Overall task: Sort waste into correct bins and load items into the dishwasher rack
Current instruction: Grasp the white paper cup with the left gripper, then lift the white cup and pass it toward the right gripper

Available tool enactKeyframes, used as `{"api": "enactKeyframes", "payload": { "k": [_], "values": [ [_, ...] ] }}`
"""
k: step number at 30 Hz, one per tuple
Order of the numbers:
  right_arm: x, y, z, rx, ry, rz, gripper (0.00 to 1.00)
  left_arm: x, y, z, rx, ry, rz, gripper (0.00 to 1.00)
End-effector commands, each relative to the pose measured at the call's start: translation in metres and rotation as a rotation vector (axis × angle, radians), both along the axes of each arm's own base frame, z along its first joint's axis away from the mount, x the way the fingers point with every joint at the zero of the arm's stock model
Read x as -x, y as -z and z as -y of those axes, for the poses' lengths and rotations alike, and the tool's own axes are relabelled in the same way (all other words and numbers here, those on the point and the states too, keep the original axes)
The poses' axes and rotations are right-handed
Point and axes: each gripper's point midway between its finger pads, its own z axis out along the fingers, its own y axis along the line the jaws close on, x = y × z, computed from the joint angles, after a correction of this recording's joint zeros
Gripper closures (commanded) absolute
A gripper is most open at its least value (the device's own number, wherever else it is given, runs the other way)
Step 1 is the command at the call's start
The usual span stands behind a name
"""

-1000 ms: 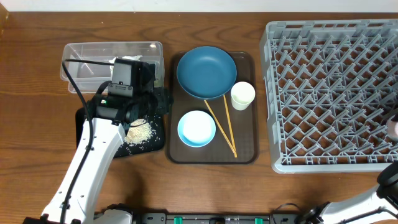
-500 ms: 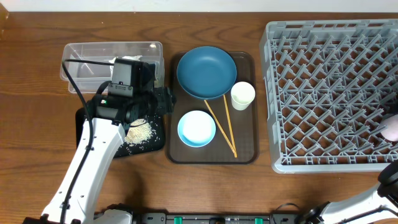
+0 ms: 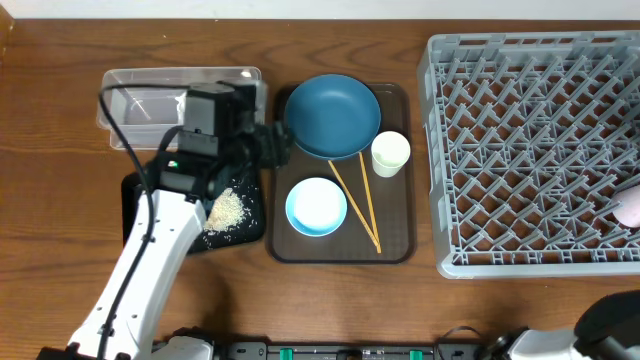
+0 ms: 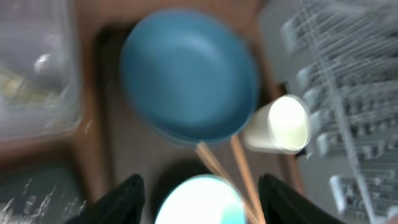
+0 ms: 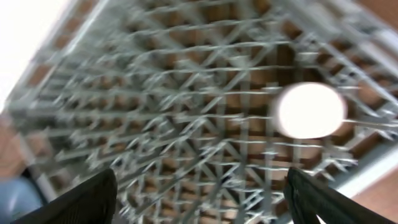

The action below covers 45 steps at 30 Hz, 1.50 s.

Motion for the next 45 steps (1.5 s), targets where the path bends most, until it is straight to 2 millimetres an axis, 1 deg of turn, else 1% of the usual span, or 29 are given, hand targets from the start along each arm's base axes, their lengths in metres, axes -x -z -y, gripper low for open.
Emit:
{"api": "enactKeyframes", "payload": {
  "k": [1, 3, 5, 7, 9, 11, 13, 16, 19, 25, 26, 29, 30, 31, 36, 38, 39, 41, 43, 45],
  "values": [
    [-0.022, -0.002, -0.043, -0.013, -0.175, 0.019, 0.16, -0.005, -0.004, 0.034, 0.014, 0.091, 0.054, 0.39],
    [-0.031, -0.001, -0.069, -0.009, -0.262, 0.009, 0.16, -0.012, 0.003, 0.053, 0.003, 0.117, 0.081, 0.38],
    [-0.039, 0.001, -0.088, 0.003, -0.324, -0.001, 0.16, -0.018, 0.013, 0.067, -0.017, 0.131, 0.091, 0.38],
    [-0.044, 0.002, -0.105, 0.018, -0.369, -0.011, 0.15, -0.021, 0.026, 0.085, -0.023, 0.159, 0.094, 0.38],
    [-0.047, 0.003, -0.116, 0.033, -0.399, -0.021, 0.15, -0.023, 0.038, 0.101, -0.023, 0.189, 0.092, 0.37],
    [-0.049, 0.004, -0.123, 0.057, -0.419, -0.037, 0.14, -0.023, 0.054, 0.117, -0.025, 0.220, 0.084, 0.38],
    [-0.050, 0.006, -0.127, 0.079, -0.429, -0.052, 0.14, -0.024, 0.067, 0.128, -0.028, 0.241, 0.076, 0.38],
    [-0.051, 0.007, -0.133, 0.084, -0.444, -0.057, 0.14, -0.024, 0.086, 0.142, -0.031, 0.266, 0.066, 0.38],
    [-0.050, 0.008, -0.134, 0.081, -0.448, -0.062, 0.14, -0.024, 0.100, 0.152, -0.035, 0.284, 0.057, 0.38],
    [-0.049, 0.009, -0.135, 0.078, -0.449, -0.068, 0.13, -0.017, 0.130, 0.158, -0.062, 0.302, 0.000, 0.39],
    [-0.049, 0.009, -0.135, 0.078, -0.448, -0.068, 0.13, -0.016, 0.135, 0.159, -0.067, 0.305, -0.010, 0.43],
    [-0.049, 0.010, -0.135, 0.077, -0.449, -0.070, 0.13, -0.009, 0.144, 0.157, -0.085, 0.311, -0.049, 0.61],
    [-0.049, 0.010, -0.135, 0.077, -0.449, -0.070, 0.13, -0.007, 0.146, 0.156, -0.090, 0.312, -0.060, 0.65],
    [-0.049, 0.010, -0.135, 0.076, -0.449, -0.071, 0.13, -0.004, 0.148, 0.155, -0.096, 0.313, -0.074, 0.67],
    [-0.048, 0.010, -0.135, 0.076, -0.449, -0.071, 0.12, 0.008, 0.159, 0.147, -0.129, 0.314, -0.144, 0.74],
    [-0.048, 0.010, -0.135, 0.076, -0.449, -0.072, 0.12, 0.011, 0.162, 0.144, -0.138, 0.314, -0.163, 0.81],
    [-0.048, 0.010, -0.135, 0.076, -0.449, -0.072, 0.12, 0.012, 0.163, 0.144, -0.140, 0.315, -0.167, 0.87],
    [-0.048, 0.010, -0.135, 0.075, -0.449, -0.072, 0.12, 0.012, 0.162, 0.144, -0.139, 0.314, -0.165, 0.93],
    [-0.048, 0.010, -0.135, 0.074, -0.449, -0.075, 0.11, 0.010, 0.157, 0.143, -0.133, 0.310, -0.155, 0.94],
    [-0.047, 0.011, -0.135, 0.080, -0.463, -0.078, 0.11, 0.006, 0.145, 0.141, -0.115, 0.291, -0.139, 0.94]
  ]
}}
